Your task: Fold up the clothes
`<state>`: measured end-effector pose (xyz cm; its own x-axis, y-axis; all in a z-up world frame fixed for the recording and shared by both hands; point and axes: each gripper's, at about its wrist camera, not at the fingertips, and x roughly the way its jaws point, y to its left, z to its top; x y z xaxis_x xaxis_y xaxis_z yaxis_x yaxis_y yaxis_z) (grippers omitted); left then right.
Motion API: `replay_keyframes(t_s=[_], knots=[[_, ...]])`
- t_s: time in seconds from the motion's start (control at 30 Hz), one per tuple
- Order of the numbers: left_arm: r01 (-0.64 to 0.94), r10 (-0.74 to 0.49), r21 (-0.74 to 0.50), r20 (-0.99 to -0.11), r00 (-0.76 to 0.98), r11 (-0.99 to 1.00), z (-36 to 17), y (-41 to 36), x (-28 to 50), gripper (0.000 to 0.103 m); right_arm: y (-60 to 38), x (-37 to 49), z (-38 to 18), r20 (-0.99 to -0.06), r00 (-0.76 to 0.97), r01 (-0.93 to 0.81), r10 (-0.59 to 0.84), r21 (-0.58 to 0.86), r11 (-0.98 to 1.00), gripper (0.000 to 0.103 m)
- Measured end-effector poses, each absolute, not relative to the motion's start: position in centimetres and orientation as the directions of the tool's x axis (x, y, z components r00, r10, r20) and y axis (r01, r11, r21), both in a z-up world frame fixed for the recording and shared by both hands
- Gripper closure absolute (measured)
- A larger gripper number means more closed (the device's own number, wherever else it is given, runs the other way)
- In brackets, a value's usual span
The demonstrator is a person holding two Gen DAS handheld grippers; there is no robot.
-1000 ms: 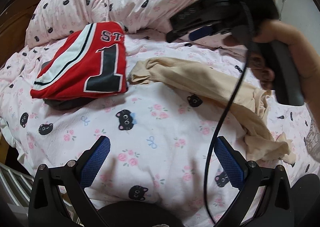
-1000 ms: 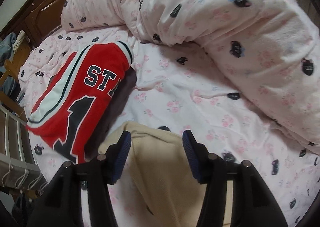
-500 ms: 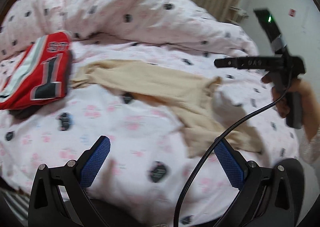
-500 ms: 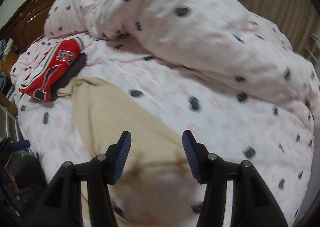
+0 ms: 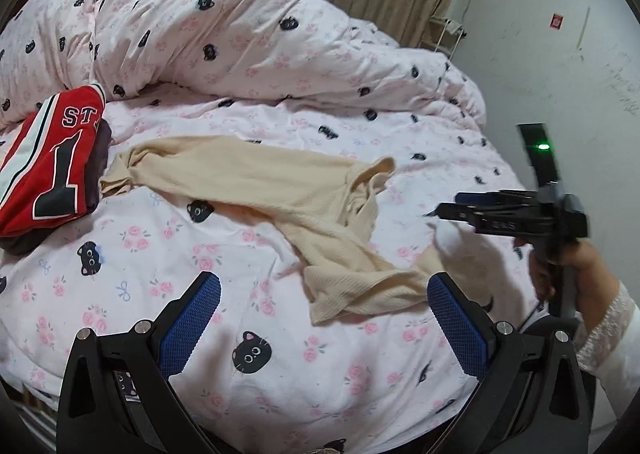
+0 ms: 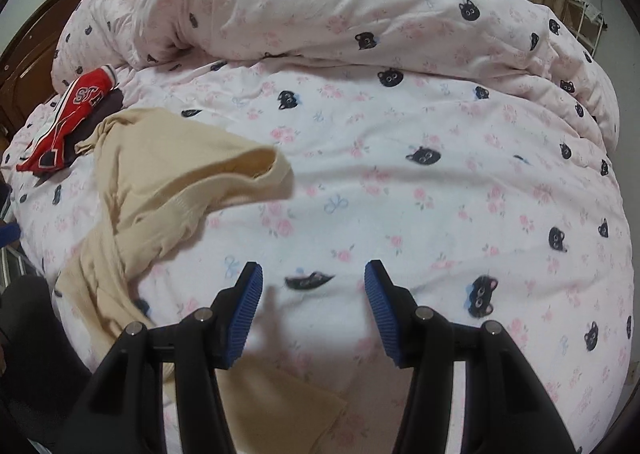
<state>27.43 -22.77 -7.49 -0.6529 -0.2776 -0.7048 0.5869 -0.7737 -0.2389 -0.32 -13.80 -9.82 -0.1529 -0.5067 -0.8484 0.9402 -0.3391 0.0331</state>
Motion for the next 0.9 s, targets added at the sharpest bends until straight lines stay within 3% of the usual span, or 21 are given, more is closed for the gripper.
replay_keyframes(t_s=[0.2,0.4,0.67,0.9], knots=[[0.590,-0.289,-0.184,-0.735,-0.613,-0.786,-8.8,-21.7,26.7,0.001,-12.0,2.3,-10.4,-0.855,-0.125,0.960,-0.504,0.024,-0.280,0.050],[0.544,-0.300,-0.111,-0.735,-0.608,-0.832,-8.9,-19.8,25.0,0.001,-8.3,1.6,-11.0,-0.863,-0.155,0.931,-0.481,0.035,-0.363,0.050],[0.193,-0.227,0.138,-0.773,-0.592,-0.972,-8.7,-15.0,16.1,0.000,-3.5,-1.4,-9.5,-0.799,-0.246,0.846,-0.548,0.100,-0.524,0.049],[-0.064,-0.092,0.143,-0.857,-0.507,-0.988,-11.0,-12.3,8.4,0.000,0.2,-4.3,-8.4,-0.742,-0.313,0.750,-0.593,0.191,-0.634,0.049]])
